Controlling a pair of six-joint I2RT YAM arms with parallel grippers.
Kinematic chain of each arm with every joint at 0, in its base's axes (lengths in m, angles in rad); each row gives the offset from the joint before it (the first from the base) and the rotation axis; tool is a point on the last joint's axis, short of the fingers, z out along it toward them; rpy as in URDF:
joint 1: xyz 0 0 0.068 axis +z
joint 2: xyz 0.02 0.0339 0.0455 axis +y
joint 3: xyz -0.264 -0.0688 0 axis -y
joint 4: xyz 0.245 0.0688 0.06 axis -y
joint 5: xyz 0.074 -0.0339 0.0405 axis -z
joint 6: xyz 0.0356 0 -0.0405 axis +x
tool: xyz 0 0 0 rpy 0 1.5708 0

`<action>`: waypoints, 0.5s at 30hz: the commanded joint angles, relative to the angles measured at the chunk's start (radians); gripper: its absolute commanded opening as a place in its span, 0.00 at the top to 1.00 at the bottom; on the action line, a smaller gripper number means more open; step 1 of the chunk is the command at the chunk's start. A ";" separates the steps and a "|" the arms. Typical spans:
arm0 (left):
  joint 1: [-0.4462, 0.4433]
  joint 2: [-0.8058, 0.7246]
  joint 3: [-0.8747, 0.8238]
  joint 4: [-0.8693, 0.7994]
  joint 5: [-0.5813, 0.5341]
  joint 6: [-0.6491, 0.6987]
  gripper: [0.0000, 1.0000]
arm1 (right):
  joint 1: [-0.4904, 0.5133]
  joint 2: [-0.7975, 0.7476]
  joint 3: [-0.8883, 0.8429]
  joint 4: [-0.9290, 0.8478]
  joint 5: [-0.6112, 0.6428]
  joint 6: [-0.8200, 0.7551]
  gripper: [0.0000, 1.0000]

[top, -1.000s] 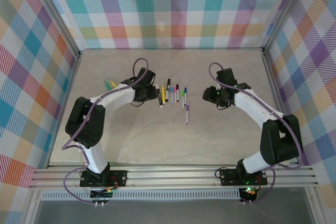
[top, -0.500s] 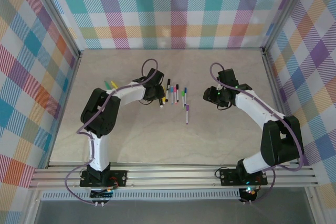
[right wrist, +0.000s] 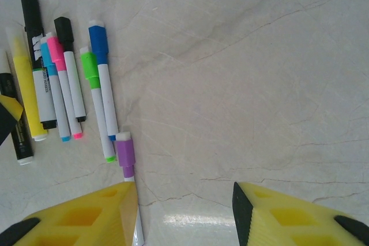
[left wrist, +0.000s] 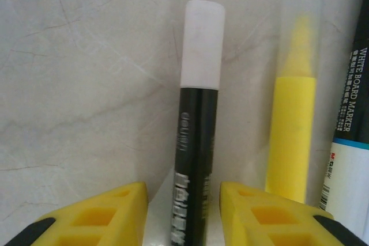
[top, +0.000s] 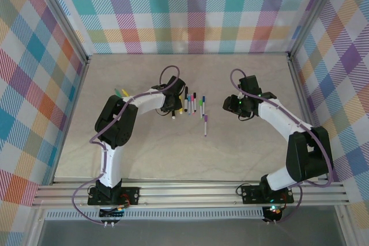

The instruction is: Open the pen caps

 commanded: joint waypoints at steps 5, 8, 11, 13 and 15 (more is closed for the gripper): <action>-0.026 0.006 -0.051 -0.046 -0.023 0.018 0.62 | -0.001 0.015 0.007 0.025 -0.048 0.000 0.52; -0.050 0.019 -0.045 -0.065 -0.033 0.021 0.62 | -0.002 0.010 0.008 0.025 -0.053 0.004 0.52; -0.063 0.030 -0.049 -0.081 -0.049 0.020 0.62 | -0.001 0.007 0.005 0.029 -0.065 0.011 0.52; -0.063 0.035 -0.052 -0.095 -0.059 0.021 0.62 | -0.001 0.006 0.004 0.032 -0.071 0.013 0.52; -0.064 0.042 -0.055 -0.106 -0.070 0.024 0.63 | -0.001 0.006 0.002 0.033 -0.073 0.015 0.52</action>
